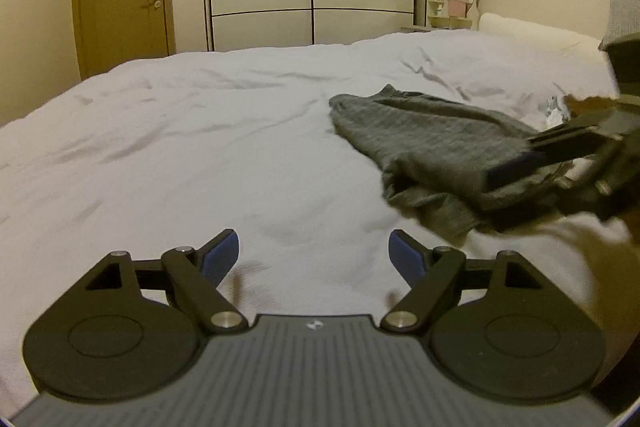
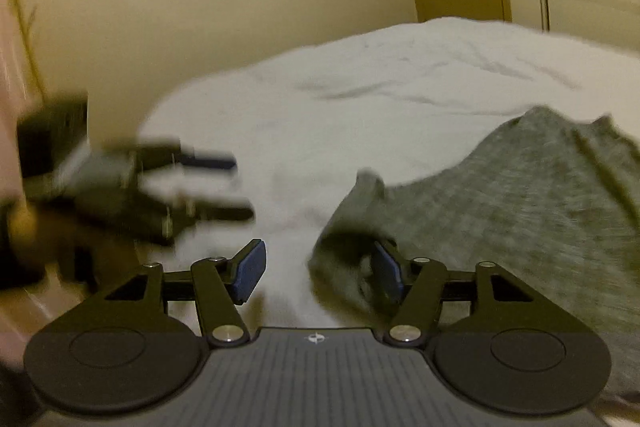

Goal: Fold clothes

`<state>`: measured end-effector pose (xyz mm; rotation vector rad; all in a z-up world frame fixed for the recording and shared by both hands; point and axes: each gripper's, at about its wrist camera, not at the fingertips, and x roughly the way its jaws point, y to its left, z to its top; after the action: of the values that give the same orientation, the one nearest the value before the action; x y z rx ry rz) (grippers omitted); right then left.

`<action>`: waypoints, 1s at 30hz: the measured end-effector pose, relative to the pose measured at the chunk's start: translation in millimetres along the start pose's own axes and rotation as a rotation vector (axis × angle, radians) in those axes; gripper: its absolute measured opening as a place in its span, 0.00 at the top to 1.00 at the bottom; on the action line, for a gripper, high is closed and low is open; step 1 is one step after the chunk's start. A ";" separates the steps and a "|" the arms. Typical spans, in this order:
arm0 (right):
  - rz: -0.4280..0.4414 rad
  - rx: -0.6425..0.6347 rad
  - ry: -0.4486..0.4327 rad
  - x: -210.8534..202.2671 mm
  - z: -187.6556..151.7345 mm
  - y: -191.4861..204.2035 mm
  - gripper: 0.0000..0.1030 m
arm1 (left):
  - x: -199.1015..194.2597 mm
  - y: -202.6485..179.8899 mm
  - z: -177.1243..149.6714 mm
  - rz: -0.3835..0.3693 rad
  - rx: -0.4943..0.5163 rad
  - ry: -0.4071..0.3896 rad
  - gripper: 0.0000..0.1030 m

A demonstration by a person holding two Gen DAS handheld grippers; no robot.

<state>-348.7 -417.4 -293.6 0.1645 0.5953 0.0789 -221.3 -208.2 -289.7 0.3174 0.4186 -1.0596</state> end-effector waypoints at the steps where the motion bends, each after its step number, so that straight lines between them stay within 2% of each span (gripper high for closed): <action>1: -0.025 -0.013 0.005 -5.5 -4.8 2.9 0.41 | -1.0 -0.6 -0.3 0.000 0.020 -0.002 0.23; 3: -0.051 -0.002 -0.007 -19.2 -13.5 3.7 0.41 | -0.1 -8.9 0.6 -0.008 0.099 -0.016 0.23; 5: -0.083 0.007 -0.019 -30.1 -19.4 2.9 0.41 | 1.5 -22.8 1.9 -0.020 0.219 -0.034 0.23; 9: -0.128 0.044 -0.043 -39.9 -22.3 -5.3 0.41 | 15.5 -55.5 -0.4 -0.023 0.522 -0.070 0.22; 11: -0.116 0.061 -0.063 -35.4 -15.5 -10.5 0.38 | 27.7 -67.2 -1.1 -0.031 0.637 -0.069 0.22; 12: -0.108 0.069 -0.073 -32.7 -11.5 -13.1 0.35 | 31.8 -70.3 -1.0 -0.035 0.668 -0.072 0.22; 16: -0.040 0.122 -0.093 -3.5 8.0 -24.6 0.35 | 40.6 -72.6 -2.3 -0.056 0.732 -0.078 0.21; 19: 0.048 0.176 -0.097 16.2 16.8 -30.7 0.35 | 42.0 -70.8 -6.1 -0.063 0.763 -0.089 0.20; 21: 0.142 0.166 -0.075 26.5 20.0 -25.2 0.35 | 42.5 -69.4 -9.0 -0.068 0.782 -0.098 0.20; 23: 0.192 0.117 -0.028 31.7 18.9 -14.3 0.35 | 43.1 -68.1 -11.8 -0.073 0.800 -0.107 0.20; 26: 0.178 0.088 0.004 28.3 13.7 -9.6 0.35 | 43.9 -66.9 -16.0 -0.081 0.833 -0.122 0.19; 30: 0.176 0.104 0.005 9.9 8.8 -12.2 0.35 | 46.5 -77.6 -19.6 -0.093 0.961 -0.175 0.19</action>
<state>-335.2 -429.3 -294.0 0.3178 0.5891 0.2194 -274.0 -270.7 -333.1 1.0517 -0.2703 -1.3169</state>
